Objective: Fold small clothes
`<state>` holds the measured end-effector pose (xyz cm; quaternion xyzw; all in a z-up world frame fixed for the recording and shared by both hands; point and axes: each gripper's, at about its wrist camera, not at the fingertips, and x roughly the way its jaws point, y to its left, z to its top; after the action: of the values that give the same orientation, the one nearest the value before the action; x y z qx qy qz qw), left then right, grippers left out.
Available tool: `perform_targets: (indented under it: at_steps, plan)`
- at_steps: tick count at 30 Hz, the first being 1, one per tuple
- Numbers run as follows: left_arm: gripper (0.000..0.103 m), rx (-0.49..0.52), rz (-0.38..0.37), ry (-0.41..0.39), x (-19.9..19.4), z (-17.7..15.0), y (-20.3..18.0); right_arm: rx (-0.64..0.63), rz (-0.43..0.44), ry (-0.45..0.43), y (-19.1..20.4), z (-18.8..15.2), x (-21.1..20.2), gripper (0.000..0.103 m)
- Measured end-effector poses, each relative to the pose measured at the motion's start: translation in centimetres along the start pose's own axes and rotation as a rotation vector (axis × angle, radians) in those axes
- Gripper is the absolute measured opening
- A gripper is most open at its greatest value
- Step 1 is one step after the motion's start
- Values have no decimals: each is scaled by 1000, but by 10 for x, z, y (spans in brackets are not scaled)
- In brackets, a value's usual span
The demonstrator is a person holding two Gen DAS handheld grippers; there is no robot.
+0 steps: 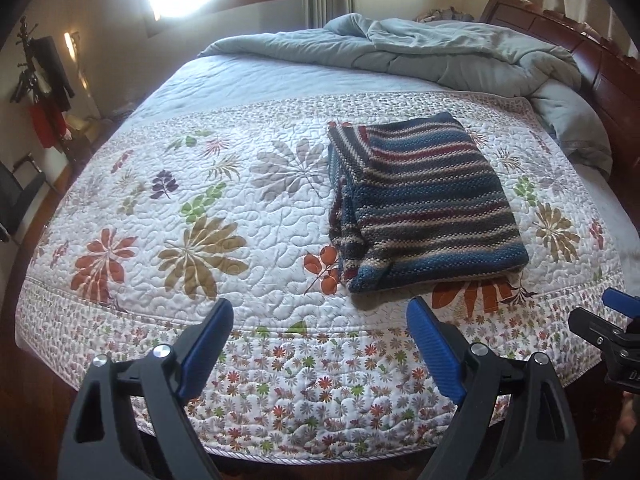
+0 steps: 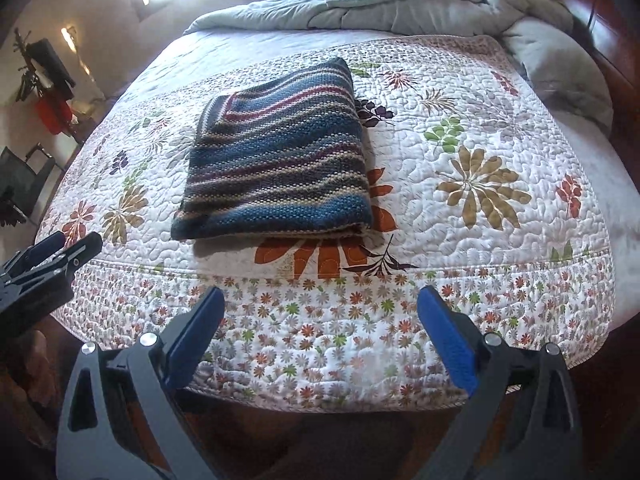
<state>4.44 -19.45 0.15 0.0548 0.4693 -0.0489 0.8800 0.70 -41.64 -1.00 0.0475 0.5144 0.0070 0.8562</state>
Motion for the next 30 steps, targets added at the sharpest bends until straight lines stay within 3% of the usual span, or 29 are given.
perform_targets:
  at_steps: [30]
  plan:
    - [89,36,-4,50,17,0,-17,2,-3,45,-6,7,23,97]
